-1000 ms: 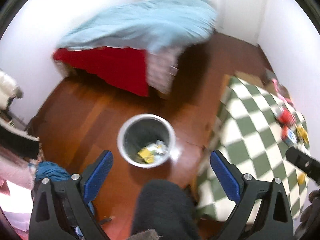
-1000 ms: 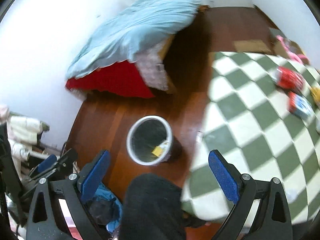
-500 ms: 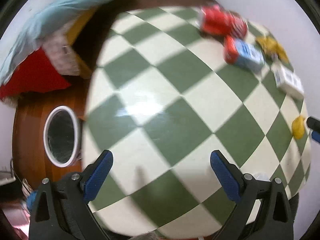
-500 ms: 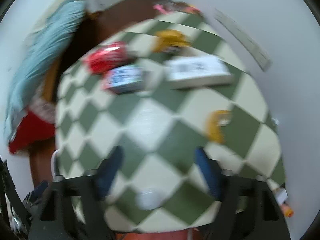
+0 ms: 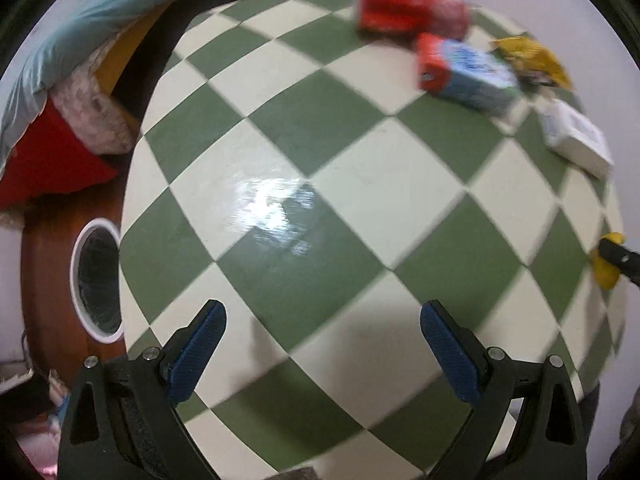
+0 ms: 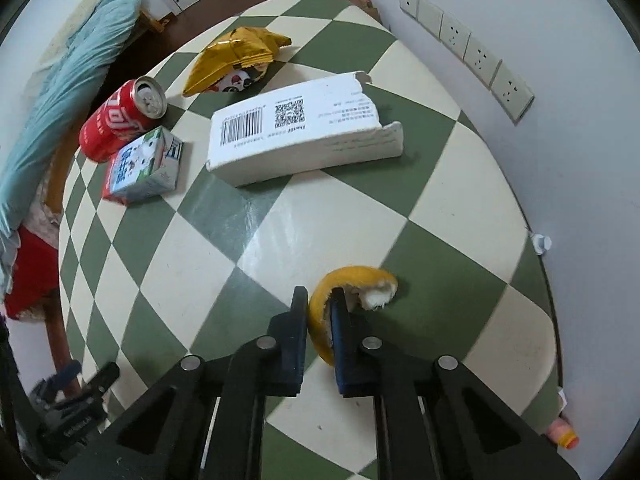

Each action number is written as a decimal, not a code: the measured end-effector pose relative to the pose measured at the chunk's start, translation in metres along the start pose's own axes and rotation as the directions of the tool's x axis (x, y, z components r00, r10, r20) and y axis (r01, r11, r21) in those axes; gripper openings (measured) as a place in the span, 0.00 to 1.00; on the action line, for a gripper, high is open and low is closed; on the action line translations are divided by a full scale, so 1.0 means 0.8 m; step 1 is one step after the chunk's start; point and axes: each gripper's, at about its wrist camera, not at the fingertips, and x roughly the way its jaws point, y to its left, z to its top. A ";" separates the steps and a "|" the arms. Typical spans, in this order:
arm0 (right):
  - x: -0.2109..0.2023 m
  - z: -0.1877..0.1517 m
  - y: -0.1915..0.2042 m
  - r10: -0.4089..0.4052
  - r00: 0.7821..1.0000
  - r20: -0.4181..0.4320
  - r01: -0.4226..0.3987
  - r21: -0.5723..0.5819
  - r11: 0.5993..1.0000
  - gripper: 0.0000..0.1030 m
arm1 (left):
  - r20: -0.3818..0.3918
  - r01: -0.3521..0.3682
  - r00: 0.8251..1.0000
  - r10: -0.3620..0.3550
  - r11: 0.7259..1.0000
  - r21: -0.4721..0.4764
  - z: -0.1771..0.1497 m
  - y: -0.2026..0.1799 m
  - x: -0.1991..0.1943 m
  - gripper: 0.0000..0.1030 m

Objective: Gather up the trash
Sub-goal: 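Grasp the clear plastic lid with the left tool while the right tool grasps the orange peel, then carry the clear lid and orange peel over the white trash bin, then open both tools to drop the lid and peel into the bin, then move both tools back over the table toward the remaining trash, then grasp the Perfectlands milk carton with the left tool while the right tool grasps the white box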

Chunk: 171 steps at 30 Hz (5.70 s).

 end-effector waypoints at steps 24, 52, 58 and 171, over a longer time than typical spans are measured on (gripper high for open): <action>-0.029 -0.110 -0.053 -0.072 0.997 -0.026 0.073 0.008 0.997 0.11 | -0.030 0.139 0.990 -0.136 0.952 0.273 -0.099 -0.159 -0.009 0.35; -0.124 -0.067 0.264 0.186 0.976 0.116 -0.136 -0.349 0.927 0.10 | 0.397 0.021 0.917 0.026 0.993 -0.113 -0.032 0.170 -0.204 0.35; -0.096 -0.083 0.414 0.276 0.961 0.028 -0.233 -0.460 0.857 0.10 | 0.380 0.085 0.925 0.019 0.963 -0.256 -0.035 0.316 -0.211 0.35; 0.088 0.178 0.084 -0.274 0.941 -0.198 0.089 -0.637 0.766 0.42 | 0.042 -0.091 0.995 0.096 0.990 -0.111 0.083 -0.031 0.031 0.92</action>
